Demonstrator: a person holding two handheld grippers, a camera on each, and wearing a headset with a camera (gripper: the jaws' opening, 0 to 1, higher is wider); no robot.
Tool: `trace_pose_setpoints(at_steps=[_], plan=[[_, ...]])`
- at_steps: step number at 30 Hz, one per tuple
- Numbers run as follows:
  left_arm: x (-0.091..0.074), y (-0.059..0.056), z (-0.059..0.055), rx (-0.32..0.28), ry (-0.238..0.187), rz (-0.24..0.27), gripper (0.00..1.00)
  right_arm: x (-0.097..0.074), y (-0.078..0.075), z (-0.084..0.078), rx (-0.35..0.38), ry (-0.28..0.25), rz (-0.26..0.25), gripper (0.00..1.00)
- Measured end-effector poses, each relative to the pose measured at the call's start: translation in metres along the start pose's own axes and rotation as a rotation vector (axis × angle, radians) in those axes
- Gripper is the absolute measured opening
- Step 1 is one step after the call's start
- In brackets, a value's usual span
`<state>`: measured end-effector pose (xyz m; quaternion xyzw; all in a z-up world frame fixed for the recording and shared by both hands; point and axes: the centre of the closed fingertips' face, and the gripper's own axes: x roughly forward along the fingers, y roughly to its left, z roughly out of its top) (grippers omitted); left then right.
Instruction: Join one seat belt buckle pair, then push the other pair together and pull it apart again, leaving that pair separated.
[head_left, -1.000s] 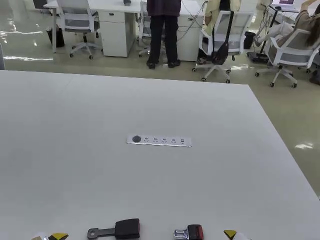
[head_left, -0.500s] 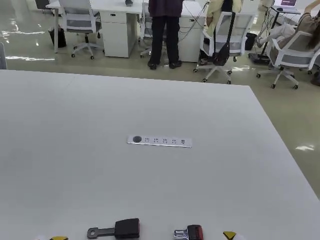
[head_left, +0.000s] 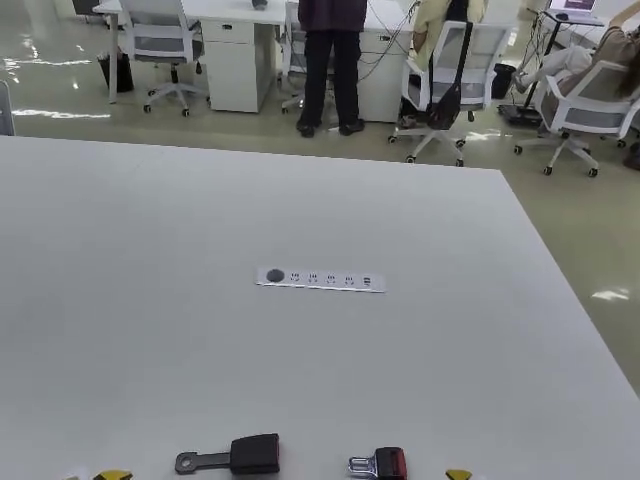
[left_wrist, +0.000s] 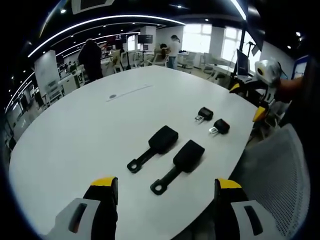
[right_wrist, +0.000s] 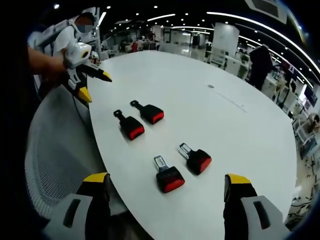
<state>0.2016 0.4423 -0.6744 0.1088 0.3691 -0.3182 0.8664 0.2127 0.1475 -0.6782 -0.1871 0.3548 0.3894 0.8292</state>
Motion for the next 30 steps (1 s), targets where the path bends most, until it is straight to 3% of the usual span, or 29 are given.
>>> trace_pose_setpoints(at_steps=[12, 30], plan=[[-0.001, 0.003, -0.003, -0.023, -0.006, 0.005, 0.82, -0.001, -0.008, 0.005, 0.008, -0.004, -0.006, 0.96], [-0.001, -0.012, -0.002, -0.015, 0.007, -0.014, 0.82, -0.004, -0.004, 0.000, 0.006, 0.008, 0.005, 0.94]])
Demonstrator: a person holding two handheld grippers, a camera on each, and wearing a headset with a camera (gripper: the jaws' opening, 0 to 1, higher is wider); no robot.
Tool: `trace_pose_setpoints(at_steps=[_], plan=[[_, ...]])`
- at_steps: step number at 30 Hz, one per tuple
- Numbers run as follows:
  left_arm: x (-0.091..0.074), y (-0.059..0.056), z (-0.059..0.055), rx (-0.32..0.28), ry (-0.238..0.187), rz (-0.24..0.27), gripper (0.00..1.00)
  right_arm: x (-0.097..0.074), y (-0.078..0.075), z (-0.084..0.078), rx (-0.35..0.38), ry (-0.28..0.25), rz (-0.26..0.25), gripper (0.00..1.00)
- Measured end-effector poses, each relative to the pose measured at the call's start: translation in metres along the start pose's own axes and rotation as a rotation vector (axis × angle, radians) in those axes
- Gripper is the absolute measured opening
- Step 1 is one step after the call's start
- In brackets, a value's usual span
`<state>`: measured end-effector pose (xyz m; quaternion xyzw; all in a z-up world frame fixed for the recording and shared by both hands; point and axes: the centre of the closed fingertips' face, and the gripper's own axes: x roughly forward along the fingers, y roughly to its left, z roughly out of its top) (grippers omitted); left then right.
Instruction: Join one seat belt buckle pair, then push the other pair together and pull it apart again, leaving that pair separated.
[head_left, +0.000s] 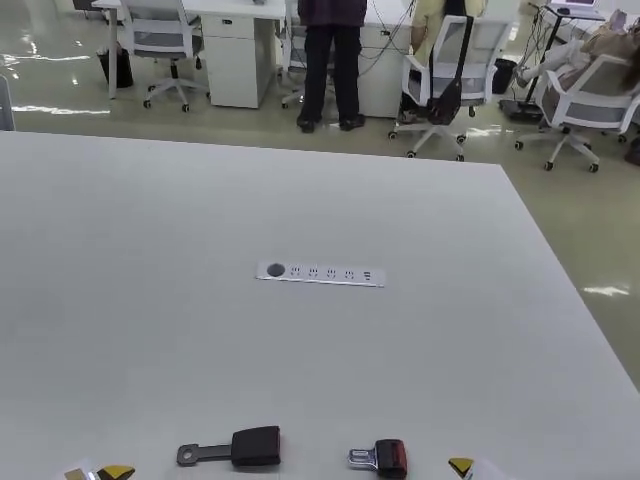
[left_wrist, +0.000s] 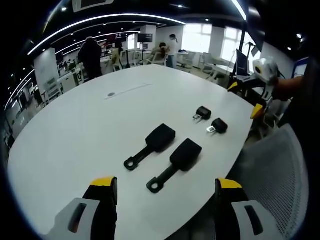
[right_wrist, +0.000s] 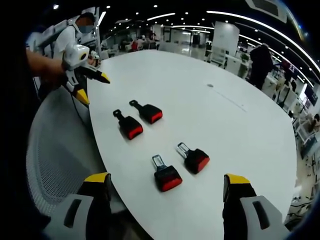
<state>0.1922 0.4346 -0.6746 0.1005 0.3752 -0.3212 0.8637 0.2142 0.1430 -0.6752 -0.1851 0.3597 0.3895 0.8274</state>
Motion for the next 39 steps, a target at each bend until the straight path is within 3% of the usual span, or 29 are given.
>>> trace_pose_setpoints(at_steps=[25, 39], plan=[[0.000, 0.008, -0.007, -0.005, 0.000, 0.000, 0.80, 0.000, 0.003, -0.001, -0.020, 0.013, 0.003, 0.90], [0.002, 0.000, -0.008, 0.021, 0.024, -0.006, 0.74, 0.002, 0.004, -0.010, -0.008, 0.027, 0.014, 0.81]])
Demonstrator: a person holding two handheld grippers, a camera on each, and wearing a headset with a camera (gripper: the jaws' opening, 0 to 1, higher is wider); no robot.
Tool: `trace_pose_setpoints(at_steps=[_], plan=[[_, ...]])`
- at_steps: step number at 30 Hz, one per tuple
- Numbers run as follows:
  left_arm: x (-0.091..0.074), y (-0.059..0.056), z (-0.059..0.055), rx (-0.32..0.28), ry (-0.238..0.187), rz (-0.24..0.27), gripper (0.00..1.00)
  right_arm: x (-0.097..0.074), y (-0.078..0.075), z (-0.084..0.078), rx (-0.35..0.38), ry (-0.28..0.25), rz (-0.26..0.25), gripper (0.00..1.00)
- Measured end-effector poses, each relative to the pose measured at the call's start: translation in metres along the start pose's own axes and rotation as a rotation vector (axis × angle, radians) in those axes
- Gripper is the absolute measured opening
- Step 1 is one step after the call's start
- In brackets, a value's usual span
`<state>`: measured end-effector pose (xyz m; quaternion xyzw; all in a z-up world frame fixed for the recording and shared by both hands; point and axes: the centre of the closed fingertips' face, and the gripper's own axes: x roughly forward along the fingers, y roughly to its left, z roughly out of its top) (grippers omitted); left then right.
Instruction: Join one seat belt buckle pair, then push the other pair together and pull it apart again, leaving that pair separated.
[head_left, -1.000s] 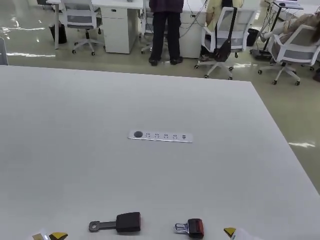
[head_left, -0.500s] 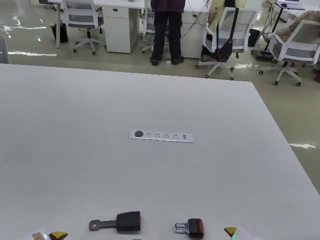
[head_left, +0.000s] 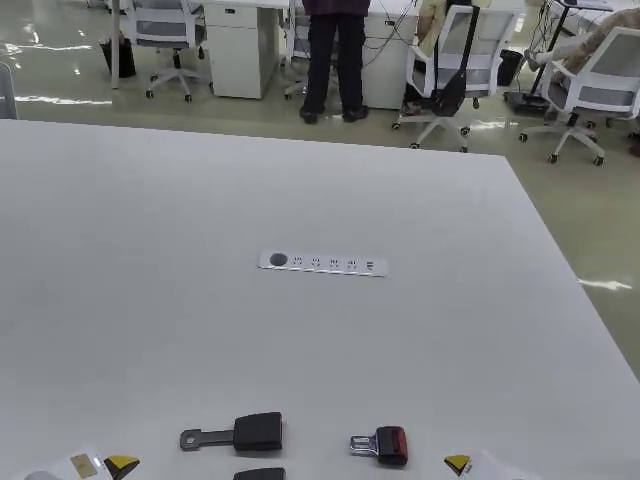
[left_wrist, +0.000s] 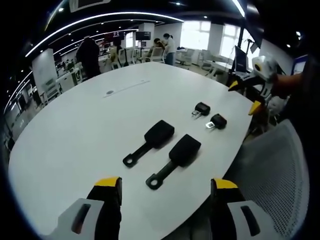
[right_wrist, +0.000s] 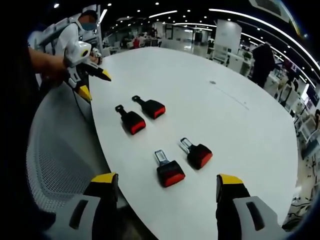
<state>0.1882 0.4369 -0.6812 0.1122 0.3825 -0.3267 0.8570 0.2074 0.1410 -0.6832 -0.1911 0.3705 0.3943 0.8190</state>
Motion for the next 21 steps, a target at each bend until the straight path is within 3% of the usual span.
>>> trace_pose_setpoints(at_steps=[12, 18, 21], plan=[[0.008, -0.008, -0.001, 0.023, 0.011, -0.034, 0.71, 0.000, 0.001, 0.001, -0.006, 0.007, 0.005, 0.77], [0.015, -0.014, 0.005, 0.039, 0.014, -0.050, 0.70, 0.004, 0.003, 0.000, -0.016, 0.012, 0.011, 0.75], [0.017, -0.014, 0.003, 0.039, 0.018, -0.062, 0.67, 0.004, 0.007, 0.000, -0.011, 0.017, 0.027, 0.71]])
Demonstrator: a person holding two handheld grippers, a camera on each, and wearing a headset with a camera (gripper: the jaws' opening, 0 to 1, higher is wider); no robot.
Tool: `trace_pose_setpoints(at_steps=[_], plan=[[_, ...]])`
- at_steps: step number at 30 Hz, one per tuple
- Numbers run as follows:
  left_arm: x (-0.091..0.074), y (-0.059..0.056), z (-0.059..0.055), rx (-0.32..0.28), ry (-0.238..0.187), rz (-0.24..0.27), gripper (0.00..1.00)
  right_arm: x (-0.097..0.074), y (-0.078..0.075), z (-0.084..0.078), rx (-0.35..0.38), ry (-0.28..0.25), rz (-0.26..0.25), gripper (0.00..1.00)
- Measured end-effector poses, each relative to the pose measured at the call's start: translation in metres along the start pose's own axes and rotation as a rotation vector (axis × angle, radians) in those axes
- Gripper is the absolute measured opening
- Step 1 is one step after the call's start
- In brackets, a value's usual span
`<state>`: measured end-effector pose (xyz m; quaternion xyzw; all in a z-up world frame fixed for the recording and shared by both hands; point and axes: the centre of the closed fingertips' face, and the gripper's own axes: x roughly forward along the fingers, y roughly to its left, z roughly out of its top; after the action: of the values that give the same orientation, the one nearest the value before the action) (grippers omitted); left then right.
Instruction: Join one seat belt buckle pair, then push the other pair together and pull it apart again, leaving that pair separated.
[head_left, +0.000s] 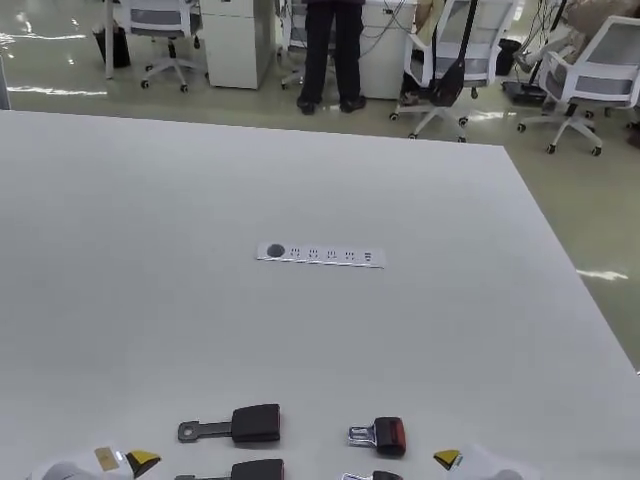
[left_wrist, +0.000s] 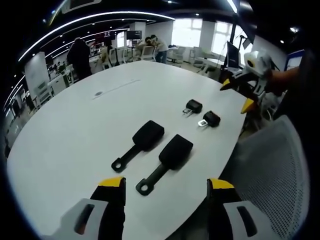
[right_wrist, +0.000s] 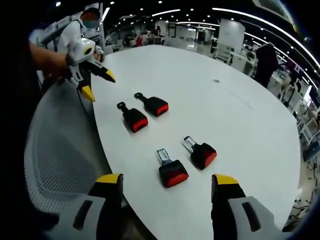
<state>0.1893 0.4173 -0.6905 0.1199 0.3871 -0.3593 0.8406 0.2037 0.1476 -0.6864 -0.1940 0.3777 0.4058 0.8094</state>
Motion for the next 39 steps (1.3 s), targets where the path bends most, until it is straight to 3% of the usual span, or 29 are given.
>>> trace_pose_setpoints(at_steps=[5, 15, 19, 21, 27, 39], plan=[[0.006, -0.005, 0.007, 0.013, -0.004, -0.022, 0.64, 0.006, 0.000, 0.000, -0.017, 0.000, 0.012, 0.66], [0.019, -0.014, 0.003, 0.064, 0.037, -0.047, 0.60, 0.017, -0.005, -0.006, -0.023, 0.015, 0.009, 0.66], [0.022, -0.009, 0.001, 0.078, 0.045, -0.037, 0.60, 0.018, 0.000, -0.008, -0.039, 0.026, 0.022, 0.64], [0.023, -0.011, 0.001, 0.080, 0.051, -0.034, 0.60, 0.020, 0.002, -0.016, -0.028, 0.063, 0.027, 0.63], [0.030, -0.014, 0.000, 0.114, 0.068, -0.051, 0.60, 0.027, 0.006, -0.020, -0.044, 0.064, 0.033, 0.64], [0.046, -0.021, -0.006, 0.177, 0.113, -0.074, 0.58, 0.032, 0.005, -0.024, -0.117, 0.088, 0.044, 0.61]])
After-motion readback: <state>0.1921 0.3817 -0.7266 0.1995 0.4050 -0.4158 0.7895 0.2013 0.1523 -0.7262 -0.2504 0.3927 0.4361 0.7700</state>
